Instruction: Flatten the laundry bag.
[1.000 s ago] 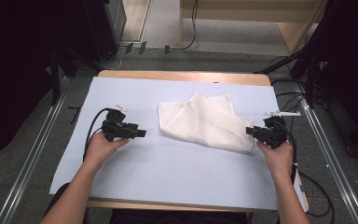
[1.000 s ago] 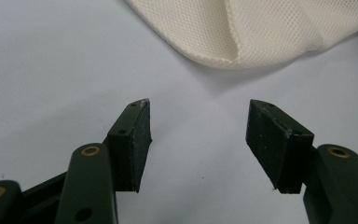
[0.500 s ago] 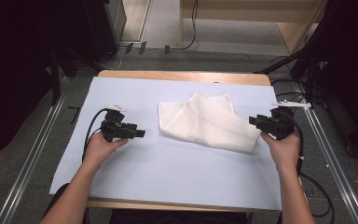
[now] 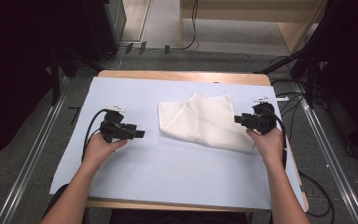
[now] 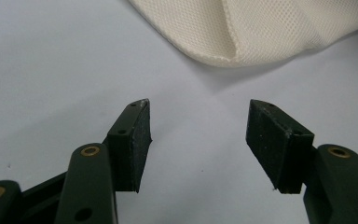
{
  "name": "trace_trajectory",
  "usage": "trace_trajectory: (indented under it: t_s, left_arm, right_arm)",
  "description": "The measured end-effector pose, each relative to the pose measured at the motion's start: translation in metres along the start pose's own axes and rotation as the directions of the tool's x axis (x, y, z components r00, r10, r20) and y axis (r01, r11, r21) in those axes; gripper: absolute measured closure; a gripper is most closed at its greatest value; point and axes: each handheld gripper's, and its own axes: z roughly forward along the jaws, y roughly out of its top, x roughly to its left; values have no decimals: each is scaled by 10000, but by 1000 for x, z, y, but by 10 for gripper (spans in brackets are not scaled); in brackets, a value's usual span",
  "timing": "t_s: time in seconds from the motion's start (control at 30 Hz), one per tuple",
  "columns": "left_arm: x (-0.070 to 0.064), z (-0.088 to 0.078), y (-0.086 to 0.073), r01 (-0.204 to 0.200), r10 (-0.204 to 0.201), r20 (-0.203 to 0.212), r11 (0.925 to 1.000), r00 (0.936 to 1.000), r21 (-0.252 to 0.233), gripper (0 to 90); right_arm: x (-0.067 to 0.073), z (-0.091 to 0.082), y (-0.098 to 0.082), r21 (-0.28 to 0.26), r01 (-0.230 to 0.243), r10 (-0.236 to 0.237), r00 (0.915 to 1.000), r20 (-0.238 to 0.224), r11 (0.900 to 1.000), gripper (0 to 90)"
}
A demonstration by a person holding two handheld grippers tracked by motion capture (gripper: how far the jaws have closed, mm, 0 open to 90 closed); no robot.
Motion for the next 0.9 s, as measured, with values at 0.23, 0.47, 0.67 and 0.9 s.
trace_trajectory:
  t_s: [0.23,0.47,0.67,0.9]
  left_arm:
    - [1,-2,-1,49,-49,-6,10000,10000,-47,410]
    - [1,-2,-2,32,-32,-4,10000,10000,-58,409]
    - [1,-2,-2,32,-32,-7,10000,10000,-58,409]
    - [1,-3,-2,26,-26,-11,10000,10000,-40,409]
  right_arm:
    - [8,23,9,252,378,-376,9992,-99,9990,588]
    - [11,37,18,425,447,-440,9989,-156,9981,589]
    - [10,50,23,656,414,-406,9991,-128,9970,588]
    - [6,67,28,816,244,-234,9996,-133,9964,588]
